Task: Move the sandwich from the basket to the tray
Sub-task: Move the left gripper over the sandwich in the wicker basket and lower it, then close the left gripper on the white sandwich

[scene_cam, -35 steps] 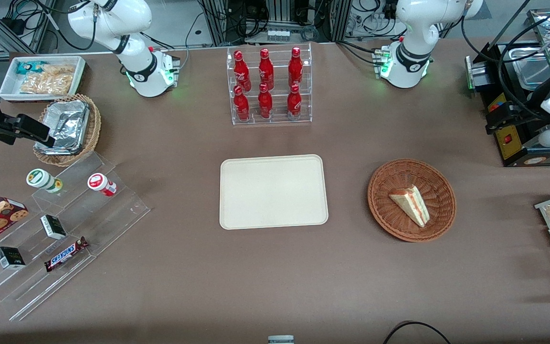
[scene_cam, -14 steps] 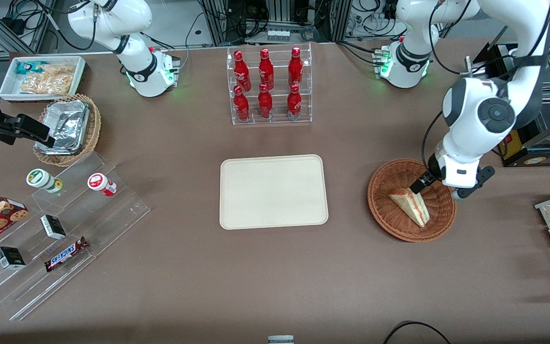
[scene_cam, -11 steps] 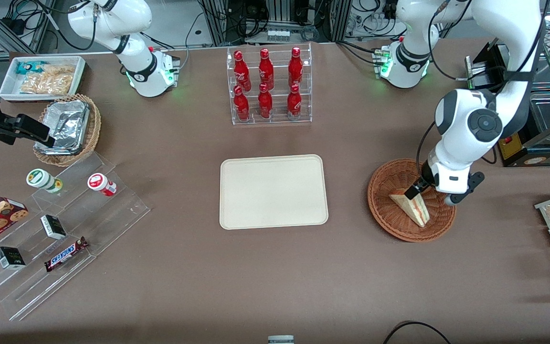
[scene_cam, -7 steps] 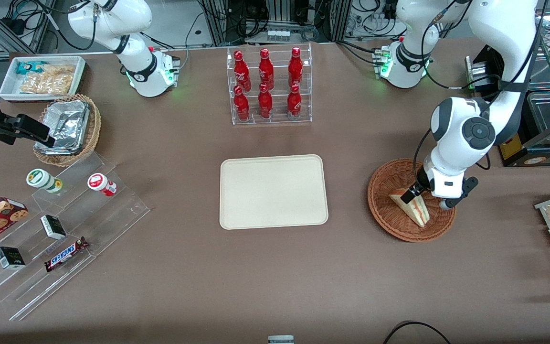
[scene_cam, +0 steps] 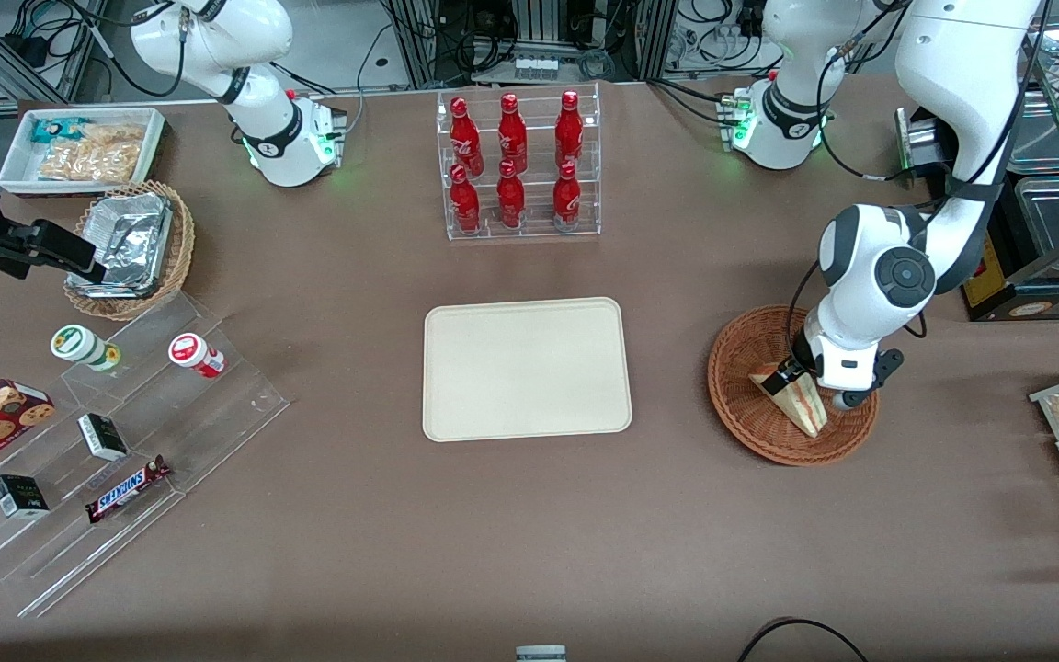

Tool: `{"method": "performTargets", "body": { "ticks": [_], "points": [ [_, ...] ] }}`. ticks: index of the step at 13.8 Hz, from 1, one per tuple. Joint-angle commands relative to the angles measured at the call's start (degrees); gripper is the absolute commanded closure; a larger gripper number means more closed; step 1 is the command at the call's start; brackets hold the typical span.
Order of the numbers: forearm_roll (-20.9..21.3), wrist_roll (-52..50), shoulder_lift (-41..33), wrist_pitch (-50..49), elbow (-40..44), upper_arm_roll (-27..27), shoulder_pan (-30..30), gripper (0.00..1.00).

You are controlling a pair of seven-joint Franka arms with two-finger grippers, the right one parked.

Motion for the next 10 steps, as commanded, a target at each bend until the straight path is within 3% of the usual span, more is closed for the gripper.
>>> {"method": "performTargets", "body": {
  "ticks": [1,2,3,6,10],
  "points": [
    [0.3,-0.4,0.8,0.6,1.4,-0.1,-0.1,0.71],
    [0.3,-0.3,1.1,0.5,1.5,-0.1,-0.1,0.86],
    [0.3,-0.2,1.0,0.5,1.5,-0.1,-0.1,0.91],
    [0.3,-0.2,-1.3,-1.7,2.3,0.0,-0.1,0.94],
    [1.0,2.6,-6.1,-24.1,13.1,-0.1,-0.2,0.94]
  ]
}}
